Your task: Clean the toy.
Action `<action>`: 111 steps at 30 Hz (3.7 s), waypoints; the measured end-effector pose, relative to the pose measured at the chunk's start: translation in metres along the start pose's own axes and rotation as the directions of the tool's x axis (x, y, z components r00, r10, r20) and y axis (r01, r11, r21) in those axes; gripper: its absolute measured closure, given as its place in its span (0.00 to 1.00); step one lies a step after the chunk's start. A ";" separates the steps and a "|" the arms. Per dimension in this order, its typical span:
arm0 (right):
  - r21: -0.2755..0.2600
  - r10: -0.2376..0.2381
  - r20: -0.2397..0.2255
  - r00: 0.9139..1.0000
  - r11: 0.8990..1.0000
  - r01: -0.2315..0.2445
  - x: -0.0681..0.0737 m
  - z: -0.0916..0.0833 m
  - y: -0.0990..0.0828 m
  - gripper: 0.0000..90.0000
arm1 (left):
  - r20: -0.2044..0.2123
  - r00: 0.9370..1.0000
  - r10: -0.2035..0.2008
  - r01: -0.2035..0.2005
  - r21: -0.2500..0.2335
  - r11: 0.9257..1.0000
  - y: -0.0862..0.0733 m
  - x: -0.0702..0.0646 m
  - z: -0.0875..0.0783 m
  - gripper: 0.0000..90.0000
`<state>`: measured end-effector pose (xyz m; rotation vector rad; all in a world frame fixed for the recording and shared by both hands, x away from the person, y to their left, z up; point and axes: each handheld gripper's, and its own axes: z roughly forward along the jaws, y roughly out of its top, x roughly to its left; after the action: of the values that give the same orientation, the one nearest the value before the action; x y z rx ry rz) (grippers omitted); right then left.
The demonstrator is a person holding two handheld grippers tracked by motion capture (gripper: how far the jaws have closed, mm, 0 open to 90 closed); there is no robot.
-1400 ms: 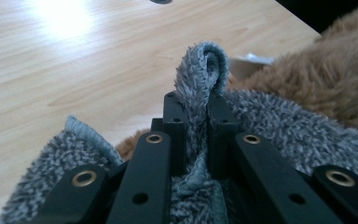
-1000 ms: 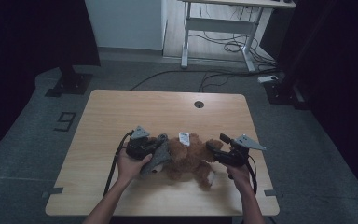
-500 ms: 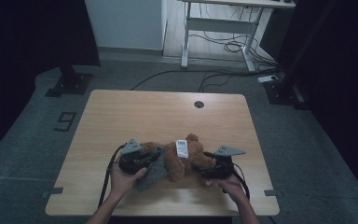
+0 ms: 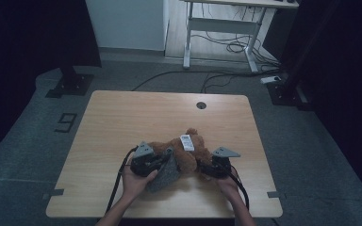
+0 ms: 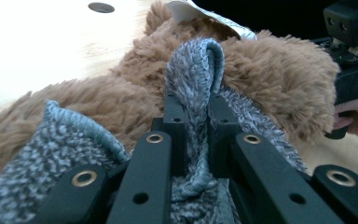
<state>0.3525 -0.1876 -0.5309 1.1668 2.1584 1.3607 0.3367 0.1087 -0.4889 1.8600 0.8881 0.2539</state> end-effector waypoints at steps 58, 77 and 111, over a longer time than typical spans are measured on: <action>-0.029 0.021 0.009 1.000 0.999 -0.021 -0.009 0.002 -0.003 0.59 | -0.066 0.995 -0.071 0.076 0.074 0.994 0.034 0.043 -0.014 0.89; -0.029 0.036 0.015 0.999 0.999 -0.036 -0.010 0.002 -0.004 0.59 | 0.036 0.999 0.013 -0.014 0.025 1.000 0.081 0.002 -0.024 0.89; -0.034 0.009 -0.003 1.000 0.999 -0.009 -0.008 0.000 -0.007 0.59 | -0.050 0.995 -0.082 0.086 0.085 0.993 0.030 0.042 -0.026 0.89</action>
<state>0.3544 -0.1951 -0.5385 1.1644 2.1257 1.3976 0.3659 0.1487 -0.4603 1.8982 1.0209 0.2103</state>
